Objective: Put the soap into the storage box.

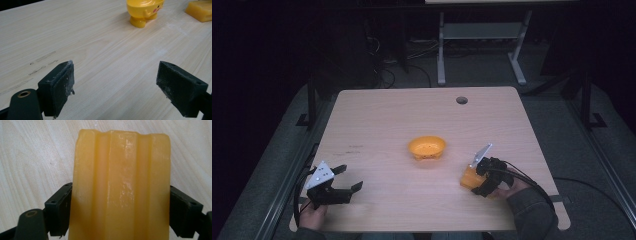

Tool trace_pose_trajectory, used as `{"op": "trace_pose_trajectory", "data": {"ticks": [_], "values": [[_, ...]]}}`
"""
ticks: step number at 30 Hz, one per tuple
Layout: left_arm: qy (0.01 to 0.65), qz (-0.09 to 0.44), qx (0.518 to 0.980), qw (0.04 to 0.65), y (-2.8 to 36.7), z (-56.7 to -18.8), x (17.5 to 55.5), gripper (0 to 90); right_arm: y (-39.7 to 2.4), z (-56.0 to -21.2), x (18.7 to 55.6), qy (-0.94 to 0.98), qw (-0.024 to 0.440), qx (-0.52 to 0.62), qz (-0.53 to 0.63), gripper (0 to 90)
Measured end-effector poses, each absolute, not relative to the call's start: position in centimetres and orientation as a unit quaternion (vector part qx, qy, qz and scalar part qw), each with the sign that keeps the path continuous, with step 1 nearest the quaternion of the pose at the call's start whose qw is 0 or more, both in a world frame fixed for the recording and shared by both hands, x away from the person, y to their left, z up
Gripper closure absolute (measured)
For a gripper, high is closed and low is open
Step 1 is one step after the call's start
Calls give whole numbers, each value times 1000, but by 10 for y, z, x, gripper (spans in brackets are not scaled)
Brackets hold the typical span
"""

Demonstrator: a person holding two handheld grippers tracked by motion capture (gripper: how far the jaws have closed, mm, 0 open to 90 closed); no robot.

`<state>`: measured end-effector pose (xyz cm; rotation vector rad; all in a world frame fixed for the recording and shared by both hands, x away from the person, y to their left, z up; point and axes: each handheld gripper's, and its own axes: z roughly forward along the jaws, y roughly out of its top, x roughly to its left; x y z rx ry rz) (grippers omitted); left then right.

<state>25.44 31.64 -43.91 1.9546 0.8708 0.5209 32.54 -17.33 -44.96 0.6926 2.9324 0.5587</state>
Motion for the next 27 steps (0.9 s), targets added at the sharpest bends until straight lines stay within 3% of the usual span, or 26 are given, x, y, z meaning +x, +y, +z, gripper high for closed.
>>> {"op": "trace_pose_trajectory", "data": {"ticks": [27], "values": [[353, 212, 788, 457, 318, -437, 253, 143, -170, -442, 328, 961, 52, 189, 194, 205]]}}
